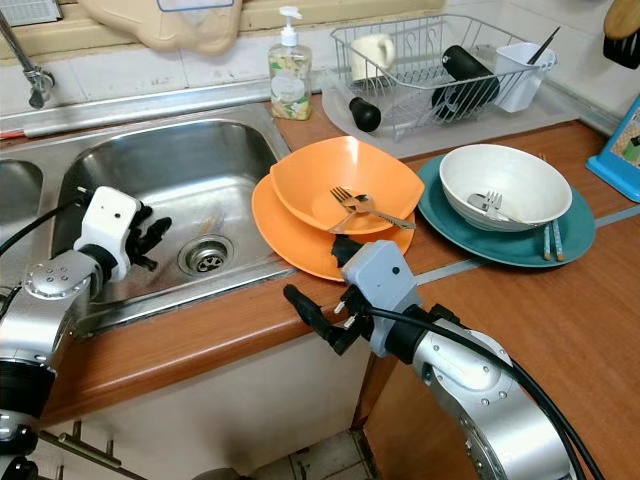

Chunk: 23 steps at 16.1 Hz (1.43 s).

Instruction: Kitchen organization

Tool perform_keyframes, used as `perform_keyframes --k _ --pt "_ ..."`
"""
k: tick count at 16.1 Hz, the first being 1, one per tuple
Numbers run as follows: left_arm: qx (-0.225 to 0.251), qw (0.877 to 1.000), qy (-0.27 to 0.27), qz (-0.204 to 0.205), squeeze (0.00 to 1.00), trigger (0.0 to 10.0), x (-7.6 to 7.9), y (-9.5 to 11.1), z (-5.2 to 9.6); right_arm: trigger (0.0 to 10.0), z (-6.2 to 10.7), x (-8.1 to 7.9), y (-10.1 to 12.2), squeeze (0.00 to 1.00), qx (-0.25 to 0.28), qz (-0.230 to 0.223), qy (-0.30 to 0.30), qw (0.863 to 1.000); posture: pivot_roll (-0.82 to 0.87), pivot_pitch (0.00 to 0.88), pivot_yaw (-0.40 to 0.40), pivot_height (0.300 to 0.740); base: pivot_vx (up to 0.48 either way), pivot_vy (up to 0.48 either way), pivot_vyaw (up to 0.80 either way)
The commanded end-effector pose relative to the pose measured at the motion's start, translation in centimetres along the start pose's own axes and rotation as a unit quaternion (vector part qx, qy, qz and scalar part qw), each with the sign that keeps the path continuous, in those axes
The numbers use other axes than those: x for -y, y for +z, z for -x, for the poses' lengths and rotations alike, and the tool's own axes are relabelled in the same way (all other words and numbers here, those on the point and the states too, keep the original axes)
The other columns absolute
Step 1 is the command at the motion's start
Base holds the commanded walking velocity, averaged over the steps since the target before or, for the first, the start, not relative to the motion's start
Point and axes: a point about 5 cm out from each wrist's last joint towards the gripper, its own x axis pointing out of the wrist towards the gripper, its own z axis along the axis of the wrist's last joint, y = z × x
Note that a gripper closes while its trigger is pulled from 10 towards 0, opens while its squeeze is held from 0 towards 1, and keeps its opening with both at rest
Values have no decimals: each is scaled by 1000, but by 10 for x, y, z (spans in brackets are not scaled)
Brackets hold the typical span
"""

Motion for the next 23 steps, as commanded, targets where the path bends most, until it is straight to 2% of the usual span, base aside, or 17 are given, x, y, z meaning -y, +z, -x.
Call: perform_keyframes --k 1,2,3,4,5,7,9,10,11,14,15,16,17,18,19,21,23 --pt "24 1000 13 -4 757 10000 -3 5 4 10000 0 -1 9 0 16 0 2 1000 -86 0 48 740 0 0 0" --pt "48 999 22 10 0 10000 -2 9 9 10000 0 -1 10 0 21 -1 -4 1000 -90 0 42 740 0 0 0" --pt "75 996 40 22 0 10000 -3 15 14 10000 -2 3 13 0 33 -11 -25 999 -91 0 39 740 0 0 0" --pt "101 992 62 33 0 10000 -6 20 21 10000 -4 6 17 180 45 -17 -35 998 -93 0 33 740 0 0 0" --pt "108 990 78 53 0 10000 -8 24 28 10000 -6 9 24 1000 62 -20 -40 997 -92 0 33 740 0 0 0" --pt "138 985 75 74 0 10000 -6 34 39 10000 -9 14 41 1000 106 -33 -46 993 -99 0 45 740 0 0 0" --pt "164 983 49 71 0 10000 11 47 48 10000 -6 29 56 1000 146 -35 -87 985 -94 0 65 740 0 0 0" --pt "179 978 8 105 0 10000 26 53 52 10000 -1 38 59 1000 152 -33 -101 983 -88 0 61 740 0 0 0" --pt "188 975 2 121 0 10000 33 58 55 10000 2 42 60 1000 153 -30 -108 982 -93 0 58 740 0 0 0" --pt "201 968 2 147 0 10000 43 62 58 10000 12 51 71 1000 178 -47 -114 976 -99 0 61 740 0 0 0" --pt "199 967 -49 151 0 10000 55 66 60 10000 19 62 73 1000 182 -56 -143 971 -97 0 55 740 0 0 0" --pt "203 961 -103 157 0 10000 66 71 64 10000 25 72 69 1000 165 -49 -168 971 -100 0 52 740 0 0 0" --pt "203 960 -113 158 0 10000 69 72 66 10000 27 76 66 1000 155 -44 -175 971 -98 0 50 740 0 0 0" --pt "194 952 -184 150 0 10000 89 71 74 10000 35 86 50 953 103 -33 -197 974 -96 0 43 740 0 0 0" --pt "191 951 -199 142 0 10000 94 70 76 10000 37 87 43 0 82 -37 -196 976 -98 0 40 740 0 0 0" --pt "184 951 -204 141 0 10000 95 65 78 10000 40 81 29 0 44 -60 -175 982 -104 0 43 740 0 0 0" --pt "177 947 -228 142 0 10000 97 65 82 10000 42 73 18 0 32 -90 -149 984 -98 0 35 740 0 0 0"
